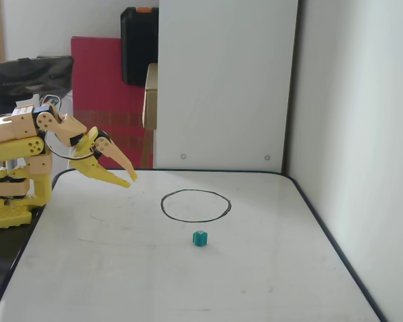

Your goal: Grasp a green cube and put it in the black circle

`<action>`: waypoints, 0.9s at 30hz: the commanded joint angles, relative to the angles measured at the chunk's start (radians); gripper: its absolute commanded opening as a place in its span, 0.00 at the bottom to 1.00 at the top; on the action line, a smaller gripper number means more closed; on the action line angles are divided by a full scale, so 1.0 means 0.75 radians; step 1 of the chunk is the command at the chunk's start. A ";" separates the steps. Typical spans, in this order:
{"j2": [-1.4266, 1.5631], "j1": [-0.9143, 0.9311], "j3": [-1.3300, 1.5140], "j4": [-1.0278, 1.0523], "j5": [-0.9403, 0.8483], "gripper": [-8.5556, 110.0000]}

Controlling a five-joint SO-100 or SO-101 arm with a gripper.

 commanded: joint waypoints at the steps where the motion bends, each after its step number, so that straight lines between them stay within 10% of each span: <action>1: 0.010 0.006 0.031 -0.004 0.006 0.09; 27: -1.755 0.425 -1.871 0.231 -0.724 0.10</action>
